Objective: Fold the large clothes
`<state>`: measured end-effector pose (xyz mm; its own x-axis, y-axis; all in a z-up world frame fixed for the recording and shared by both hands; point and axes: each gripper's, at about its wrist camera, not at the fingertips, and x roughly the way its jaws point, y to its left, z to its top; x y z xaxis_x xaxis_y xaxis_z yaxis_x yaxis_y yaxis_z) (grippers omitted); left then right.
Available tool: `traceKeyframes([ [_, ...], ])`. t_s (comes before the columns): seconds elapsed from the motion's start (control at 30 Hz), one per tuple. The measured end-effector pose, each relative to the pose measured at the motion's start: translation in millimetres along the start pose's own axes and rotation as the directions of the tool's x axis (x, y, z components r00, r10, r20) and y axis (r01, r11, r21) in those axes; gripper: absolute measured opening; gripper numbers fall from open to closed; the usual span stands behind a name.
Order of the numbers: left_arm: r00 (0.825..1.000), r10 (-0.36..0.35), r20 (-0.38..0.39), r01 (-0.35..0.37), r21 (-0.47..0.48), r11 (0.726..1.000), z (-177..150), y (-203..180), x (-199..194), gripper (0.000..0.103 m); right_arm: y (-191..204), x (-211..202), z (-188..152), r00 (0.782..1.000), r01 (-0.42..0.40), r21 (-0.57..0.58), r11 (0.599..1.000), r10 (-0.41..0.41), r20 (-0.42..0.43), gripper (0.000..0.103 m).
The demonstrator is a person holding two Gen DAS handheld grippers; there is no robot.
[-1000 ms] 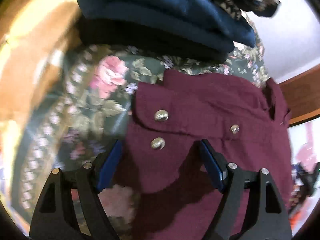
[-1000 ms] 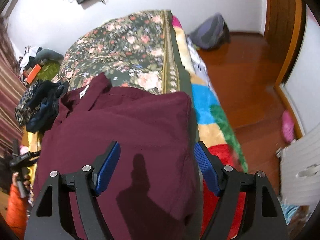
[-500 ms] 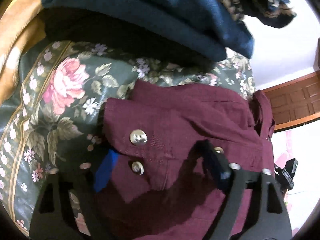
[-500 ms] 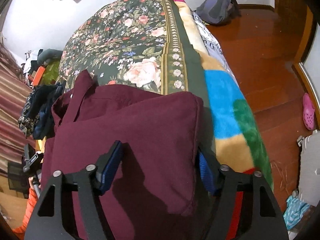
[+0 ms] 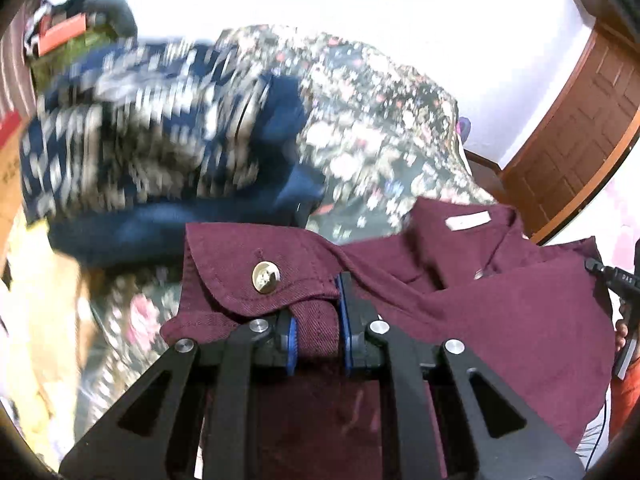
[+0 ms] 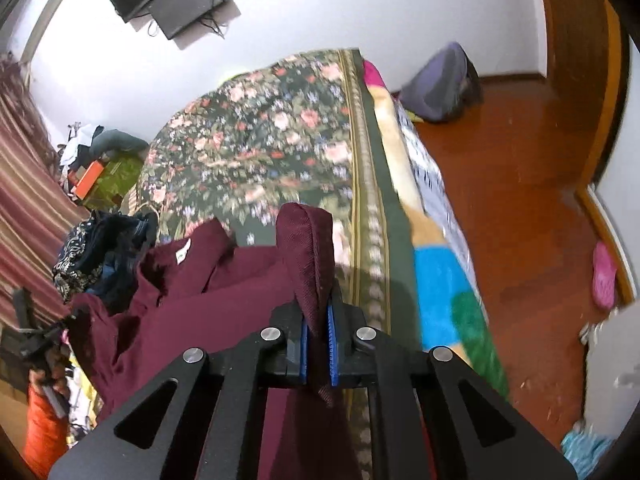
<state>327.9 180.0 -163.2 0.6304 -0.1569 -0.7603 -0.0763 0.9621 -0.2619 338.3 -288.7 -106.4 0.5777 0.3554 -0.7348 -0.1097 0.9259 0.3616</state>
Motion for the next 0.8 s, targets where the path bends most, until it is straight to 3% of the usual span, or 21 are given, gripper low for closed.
traceKeyframes([
  [0.13, 0.998, 0.053, -0.017, -0.054, -0.035, 0.998, 6.6, 15.2, -4.5, 0.016, -3.7, 16.1, 11.3, 0.999, 0.036, -0.008, 0.999, -0.036, -0.021, 0.006],
  [0.23, 0.994, 0.083, -0.075, -0.091, -0.111, 0.99, -4.0, 45.5, 7.1, 0.016, -12.8, 41.6, 7.9, 0.994, 0.077, -0.003, 0.997, -0.077, -0.082, 0.006],
  [0.37, 0.982, 0.049, -0.185, -0.085, -0.193, 0.977, -32.4, 81.1, 36.7, 0.017, -29.2, 76.3, -1.4, 0.979, 0.086, 0.021, 0.996, -0.081, -0.185, 0.007],
  [0.47, 0.969, 0.047, -0.243, -0.099, -0.205, 0.974, -49.3, 89.4, 57.7, 0.022, -32.1, 81.5, -5.2, 0.974, 0.081, 0.009, 0.997, -0.077, -0.215, 0.01],
  [0.6, 0.962, 0.11, -0.251, -0.157, -0.175, 0.972, -66.6, 87.8, 59.5, 0.045, -26.1, 56.3, -7.0, 0.974, 0.125, -0.034, 0.992, -0.129, -0.185, 0.013],
  [0.8, 0.939, 0.252, -0.234, -0.264, -0.022, 0.964, -72.4, 72.5, 27.1, 0.049, -13.7, -0.3, -18.7, 0.98, 0.134, -0.102, 0.986, -0.147, -0.131, 0.016],
])
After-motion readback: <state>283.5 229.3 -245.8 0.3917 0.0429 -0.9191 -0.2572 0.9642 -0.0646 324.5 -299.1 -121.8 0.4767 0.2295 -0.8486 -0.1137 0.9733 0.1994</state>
